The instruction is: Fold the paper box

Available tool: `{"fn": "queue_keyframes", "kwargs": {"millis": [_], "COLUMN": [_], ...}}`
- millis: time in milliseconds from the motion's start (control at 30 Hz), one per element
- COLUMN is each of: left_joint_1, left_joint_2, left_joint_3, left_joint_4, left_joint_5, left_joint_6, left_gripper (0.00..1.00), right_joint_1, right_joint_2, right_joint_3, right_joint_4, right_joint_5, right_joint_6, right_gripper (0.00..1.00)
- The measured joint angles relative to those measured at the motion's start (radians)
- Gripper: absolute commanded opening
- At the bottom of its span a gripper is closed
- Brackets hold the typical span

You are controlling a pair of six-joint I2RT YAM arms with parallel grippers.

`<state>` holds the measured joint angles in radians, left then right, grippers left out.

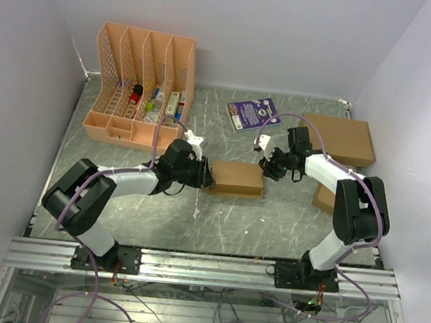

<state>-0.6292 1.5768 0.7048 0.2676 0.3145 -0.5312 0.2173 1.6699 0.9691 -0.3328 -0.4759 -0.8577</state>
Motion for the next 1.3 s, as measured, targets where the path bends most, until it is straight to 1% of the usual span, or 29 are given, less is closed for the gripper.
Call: {"fn": "queue_keyframes", "kwargs": {"millis": [367, 433, 533, 600, 667, 700, 733, 767, 800, 967, 1100, 1300], "left_joint_1": [-0.164, -0.180, -0.189, -0.189, -0.189, -0.189, -0.189, -0.189, -0.188, -0.184, -0.184, -0.184], "left_joint_2": [-0.062, -0.090, -0.175, -0.246, -0.316, -0.344, -0.368, -0.384, -0.392, -0.354, -0.330, -0.284], "left_joint_3": [-0.107, -0.133, -0.178, -0.195, -0.198, -0.198, -0.198, -0.198, -0.197, -0.206, -0.266, -0.325], "left_joint_4": [0.097, 0.103, 0.086, 0.065, 0.032, 0.021, 0.010, -0.001, -0.013, -0.048, -0.010, 0.083], "left_joint_5": [-0.083, -0.101, -0.142, -0.179, -0.220, -0.239, -0.259, -0.275, -0.290, -0.315, -0.309, -0.282], "left_joint_6": [-0.117, -0.129, -0.137, -0.136, -0.132, -0.129, -0.123, -0.119, -0.113, -0.088, -0.093, -0.116], "left_gripper": [0.43, 0.45, 0.48, 0.47, 0.41, 0.33, 0.22, 0.10, 0.07, 0.07, 0.07, 0.07], "right_joint_1": [-0.004, -0.013, -0.053, -0.085, -0.113, -0.119, -0.122, -0.122, -0.121, -0.102, -0.076, 0.020], "right_joint_2": [0.000, 0.000, -0.008, -0.023, -0.047, -0.056, -0.066, -0.070, -0.071, -0.011, 0.028, 0.078], "right_joint_3": [-0.001, 0.000, 0.000, 0.000, 0.000, 0.000, 0.000, 0.000, 0.000, 0.028, 0.048, 0.105], "right_joint_4": [0.053, 0.054, 0.053, 0.051, 0.051, 0.053, 0.055, 0.060, 0.064, 0.062, 0.062, 0.047], "right_joint_5": [0.086, 0.111, 0.121, 0.107, 0.075, 0.060, 0.036, 0.010, -0.011, -0.080, -0.085, -0.053], "right_joint_6": [0.067, 0.090, 0.114, 0.122, 0.133, 0.140, 0.154, 0.169, 0.178, 0.274, 0.320, 0.342], "right_gripper": [0.51, 0.51, 0.50, 0.46, 0.32, 0.21, 0.13, 0.07, 0.03, 0.01, 0.01, 0.01]}}
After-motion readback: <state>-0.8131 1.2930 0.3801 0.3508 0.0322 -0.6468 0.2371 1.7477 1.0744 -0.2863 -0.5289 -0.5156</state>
